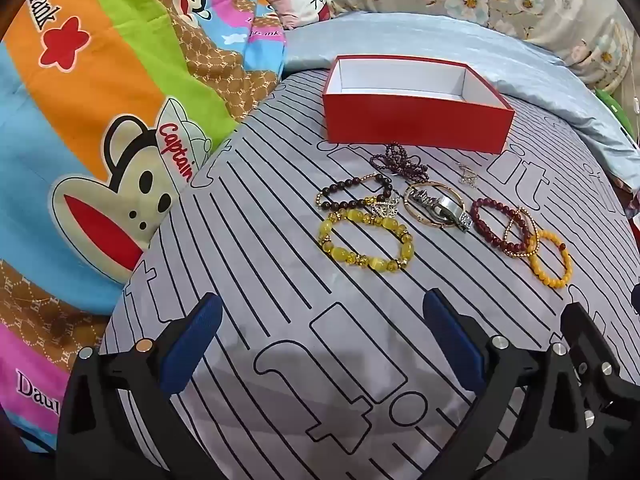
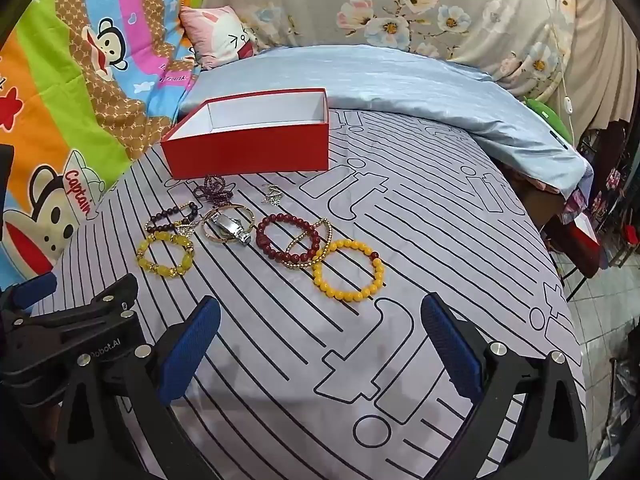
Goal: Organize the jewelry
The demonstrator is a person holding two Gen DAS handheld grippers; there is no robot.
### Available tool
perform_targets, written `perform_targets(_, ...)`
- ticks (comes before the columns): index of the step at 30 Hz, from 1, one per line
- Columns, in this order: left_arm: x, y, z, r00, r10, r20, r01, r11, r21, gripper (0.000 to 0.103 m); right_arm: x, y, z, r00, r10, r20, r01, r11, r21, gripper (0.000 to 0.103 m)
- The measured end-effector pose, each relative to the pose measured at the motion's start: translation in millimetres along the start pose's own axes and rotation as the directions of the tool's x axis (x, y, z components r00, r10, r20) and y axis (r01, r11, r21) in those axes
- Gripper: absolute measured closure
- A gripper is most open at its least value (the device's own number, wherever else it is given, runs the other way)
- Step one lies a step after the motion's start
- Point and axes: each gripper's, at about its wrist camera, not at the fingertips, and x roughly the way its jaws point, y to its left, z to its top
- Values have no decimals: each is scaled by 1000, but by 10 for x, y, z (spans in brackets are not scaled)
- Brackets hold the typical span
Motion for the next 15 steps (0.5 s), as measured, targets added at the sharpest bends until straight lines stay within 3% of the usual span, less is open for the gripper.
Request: perform_targets(15, -35, 49, 48, 1000, -6, -6, 6, 1000, 8, 7, -39, 7, 3, 1000, -7, 9, 7, 1000, -5, 7)
